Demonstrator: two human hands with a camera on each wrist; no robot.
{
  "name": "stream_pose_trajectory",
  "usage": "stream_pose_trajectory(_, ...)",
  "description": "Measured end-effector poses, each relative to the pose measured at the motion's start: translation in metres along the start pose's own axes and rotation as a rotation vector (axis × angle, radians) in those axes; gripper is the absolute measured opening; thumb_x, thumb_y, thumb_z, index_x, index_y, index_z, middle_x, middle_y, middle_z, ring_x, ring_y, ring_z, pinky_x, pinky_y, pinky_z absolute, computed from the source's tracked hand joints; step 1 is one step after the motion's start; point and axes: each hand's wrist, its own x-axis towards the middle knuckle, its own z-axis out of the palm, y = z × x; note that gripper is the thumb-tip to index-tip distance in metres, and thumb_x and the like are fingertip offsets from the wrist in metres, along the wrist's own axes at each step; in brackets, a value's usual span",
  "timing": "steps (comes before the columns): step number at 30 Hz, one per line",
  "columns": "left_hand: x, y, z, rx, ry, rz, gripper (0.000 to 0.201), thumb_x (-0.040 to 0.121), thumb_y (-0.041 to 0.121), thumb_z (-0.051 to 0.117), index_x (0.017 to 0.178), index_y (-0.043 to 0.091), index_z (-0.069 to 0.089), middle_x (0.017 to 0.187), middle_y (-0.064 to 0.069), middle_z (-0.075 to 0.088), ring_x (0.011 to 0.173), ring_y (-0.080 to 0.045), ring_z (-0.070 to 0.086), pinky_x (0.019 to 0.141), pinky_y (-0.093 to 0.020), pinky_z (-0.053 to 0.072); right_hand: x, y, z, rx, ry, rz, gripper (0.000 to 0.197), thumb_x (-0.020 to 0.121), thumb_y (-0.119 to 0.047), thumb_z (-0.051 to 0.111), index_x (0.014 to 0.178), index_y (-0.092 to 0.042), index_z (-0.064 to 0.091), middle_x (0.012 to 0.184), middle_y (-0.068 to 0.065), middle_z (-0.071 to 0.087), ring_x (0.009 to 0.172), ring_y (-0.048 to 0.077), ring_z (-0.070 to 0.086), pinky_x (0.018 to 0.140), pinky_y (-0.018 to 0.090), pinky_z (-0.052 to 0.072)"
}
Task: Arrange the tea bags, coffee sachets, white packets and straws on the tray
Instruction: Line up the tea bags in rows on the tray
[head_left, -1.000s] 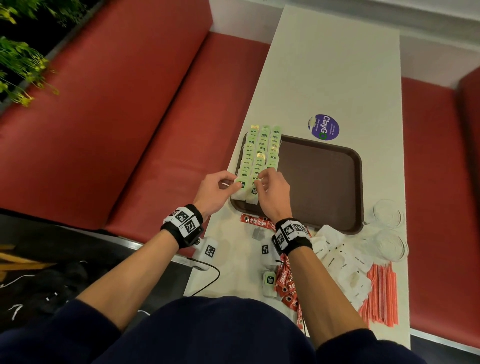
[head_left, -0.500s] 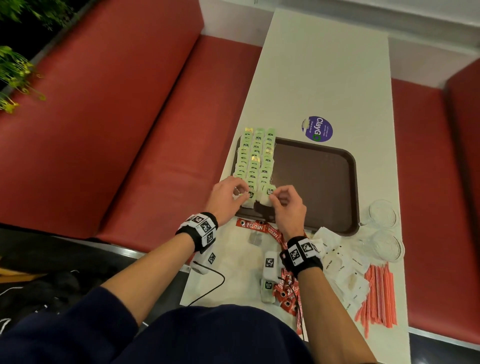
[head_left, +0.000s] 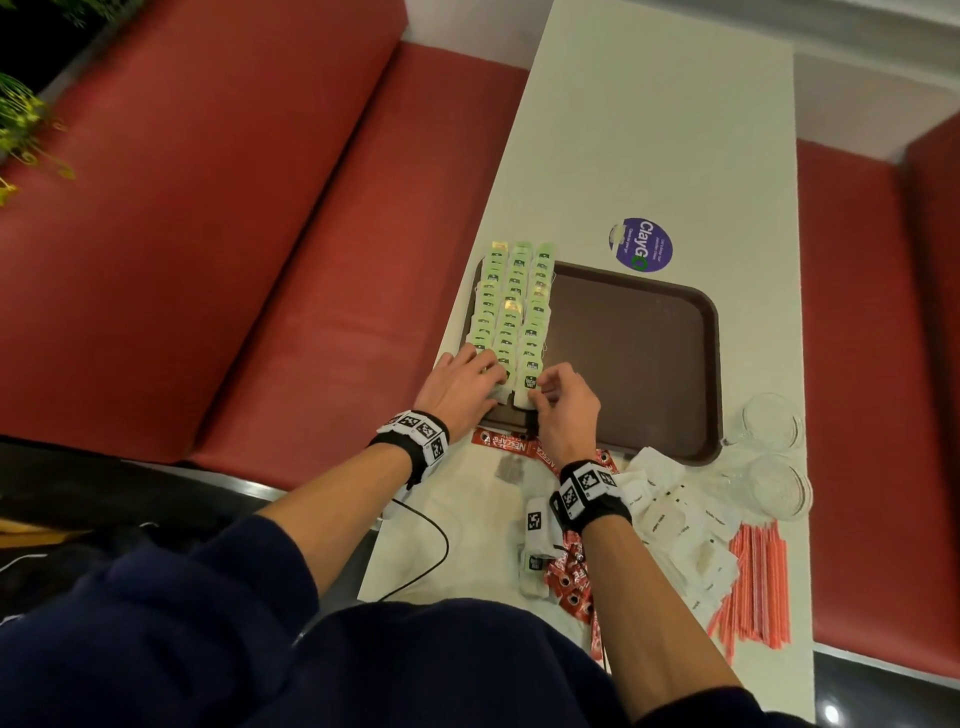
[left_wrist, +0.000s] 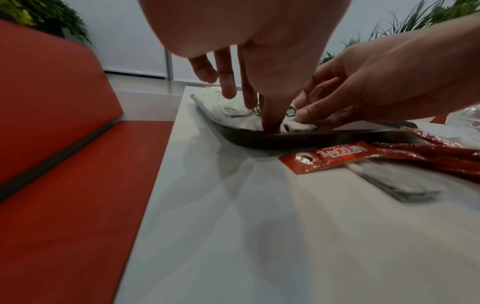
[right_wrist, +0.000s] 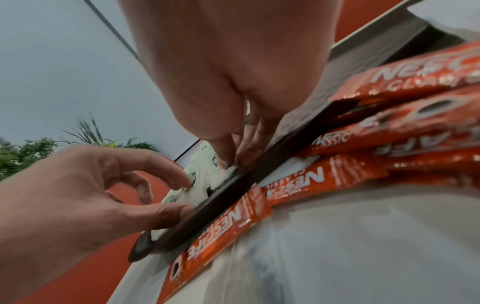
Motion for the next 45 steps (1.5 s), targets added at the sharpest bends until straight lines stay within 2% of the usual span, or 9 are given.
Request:
stream_pose_trajectory(7,0.002,0.006,-0.001,-0.039,0.01,-0.011,0.036,0.095,0.033,0.078,0.126,0.02,0.067,0.128,0.0,0.063,0.118,-0.026,0.051,0.091,-0.041,0.043,0.006,-0.005,-0.001,-0.07,-0.059,0.013,0.018,0.098,-0.01,0.077,0.105,-0.021,0.064,0.109,-0.002,0.057,0.092,0.015,0.064,0.093,0.037,0.059)
stream_pose_trajectory(14,-0.033,0.029,-0.016,-0.304,0.082,0.135,0.012,0.103,0.028,0.067,0.109,0.018,0.069,0.103,0.001,0.069,0.096,-0.018,0.055,0.081,-0.033,0.048,-0.027,-0.02,-0.054,0.018,0.008,-0.041,0.007,0.106,-0.032,0.068,0.103,-0.025,0.067,0.104,-0.008,0.069,0.09,-0.001,0.066,0.078,0.006,0.047)
stream_pose_trajectory(18,-0.071,0.049,-0.013,-0.36,-0.109,0.256,0.013,0.106,0.033,0.063,0.105,0.021,0.068,0.097,0.007,0.066,0.091,-0.012,0.054,0.075,-0.033,0.048,-0.067,-0.016,-0.083,0.027,-0.08,-0.047,0.006,0.107,-0.028,0.068,0.101,-0.026,0.068,0.094,-0.014,0.073,0.088,-0.001,0.068,0.078,0.012,0.053)
stream_pose_trajectory(21,-0.089,0.064,0.005,-0.271,-0.224,0.26,0.021,0.107,0.04,0.059,0.11,0.021,0.069,0.108,0.005,0.065,0.103,-0.015,0.057,0.079,-0.037,0.051,-0.096,-0.004,-0.087,-0.113,-0.268,-0.049,0.004,0.103,-0.023,0.073,0.103,-0.025,0.069,0.093,-0.015,0.071,0.084,-0.003,0.065,0.076,0.017,0.053)
stream_pose_trajectory(25,-0.098,0.066,0.032,-0.239,-0.117,0.114,0.02,0.104,0.025,0.064,0.121,0.015,0.061,0.126,-0.003,0.055,0.112,-0.025,0.056,0.074,-0.037,0.052,-0.129,0.011,-0.072,-0.375,-0.422,-0.098,0.022,0.098,-0.036,0.074,0.115,-0.026,0.065,0.108,-0.01,0.061,0.094,0.01,0.059,0.086,0.032,0.057)
stream_pose_trajectory(29,-0.101,0.057,0.049,-0.127,-0.089,0.076,0.034,0.103,0.02,0.064,0.135,0.013,0.057,0.143,-0.009,0.05,0.125,-0.034,0.052,0.082,-0.047,0.06,-0.143,0.016,-0.054,-0.576,-0.398,-0.125,0.037,0.097,-0.04,0.071,0.129,-0.024,0.061,0.128,0.0,0.057,0.114,0.022,0.056,0.097,0.042,0.056)
stream_pose_trajectory(37,-0.113,0.053,0.048,0.023,-0.081,0.106,0.021,0.105,0.02,0.061,0.123,0.01,0.064,0.126,-0.013,0.059,0.112,-0.035,0.055,0.081,-0.048,0.057,-0.131,0.008,-0.037,-0.599,-0.396,-0.155,0.028,0.1,-0.028,0.073,0.126,-0.024,0.063,0.13,0.002,0.059,0.123,0.025,0.052,0.104,0.042,0.051)
stream_pose_trajectory(41,-0.116,0.056,0.044,0.054,-0.114,0.133,0.023,0.107,0.016,0.054,0.127,0.007,0.06,0.128,-0.015,0.058,0.116,-0.035,0.055,0.086,-0.047,0.055,-0.128,0.0,-0.034,-0.478,-0.385,-0.142,0.017,0.104,-0.029,0.066,0.12,-0.026,0.06,0.12,0.0,0.061,0.111,0.023,0.057,0.093,0.046,0.057)
stream_pose_trajectory(45,-0.119,0.054,0.027,-0.356,0.019,-0.076,0.011,0.104,0.025,0.06,0.105,0.014,0.062,0.106,-0.005,0.064,0.093,-0.029,0.062,0.078,-0.044,0.054,-0.126,-0.003,-0.041,-0.246,-0.27,-0.085,0.013,0.103,-0.032,0.073,0.104,-0.024,0.063,0.095,-0.01,0.068,0.085,0.007,0.06,0.075,0.033,0.057)
